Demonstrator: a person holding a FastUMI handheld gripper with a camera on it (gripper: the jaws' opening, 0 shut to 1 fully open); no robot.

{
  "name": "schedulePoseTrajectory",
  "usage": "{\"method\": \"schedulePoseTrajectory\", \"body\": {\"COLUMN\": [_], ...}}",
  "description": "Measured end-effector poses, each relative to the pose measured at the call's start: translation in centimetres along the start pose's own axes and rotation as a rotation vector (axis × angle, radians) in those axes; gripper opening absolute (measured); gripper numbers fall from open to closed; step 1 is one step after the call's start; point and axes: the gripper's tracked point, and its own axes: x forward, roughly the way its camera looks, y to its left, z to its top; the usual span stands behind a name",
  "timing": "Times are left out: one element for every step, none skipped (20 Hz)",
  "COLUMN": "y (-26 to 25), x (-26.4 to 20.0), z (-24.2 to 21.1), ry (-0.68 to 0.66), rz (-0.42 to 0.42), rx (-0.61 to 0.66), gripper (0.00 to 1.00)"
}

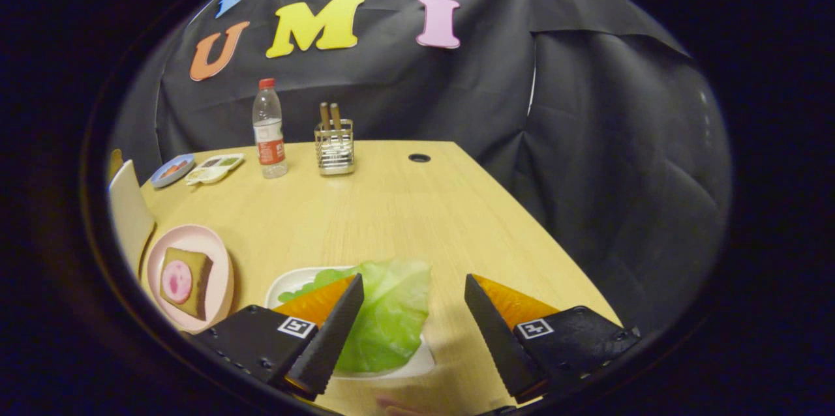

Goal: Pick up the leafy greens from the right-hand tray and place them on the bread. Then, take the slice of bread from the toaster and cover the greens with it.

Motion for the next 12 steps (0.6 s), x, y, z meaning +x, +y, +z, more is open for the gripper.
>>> {"method": "schedulePoseTrajectory", "body": {"y": [-0.2,-0.1,-0.1,0.0,0.3,0.4,0.5,0.6,0.8,1.1,1.2,1.1], "x": [0.5,0.9,1.3,1.6,1.7,1.8,1.8,1.8,1.8,1.8,1.8,1.6], "z": [-0.4,-0.7,-1.1,-1.5,-1.6,-1.4,-1.3,-1.2,-1.1,-1.1,-1.0,-0.7], "ry": [0.014,0.03,0.047,0.064,0.07,0.061,0.06,0.058,0.057,0.052,0.047,0.03], "rz": [-0.005,-0.003,-0.009,-0.012,-0.002,-0.004,-0.01,-0.019,-0.024,-0.023,-0.029,-0.042], "rx": [-0.003,-0.009,-0.014,-0.024,-0.034,-0.046,-0.066,-0.081,-0.094,-0.107,-0.121,-0.138], "gripper": [0.96,0.96,0.96,0.95,0.95,0.95,0.88,0.78,0.69,0.63,0.58,0.52]}}
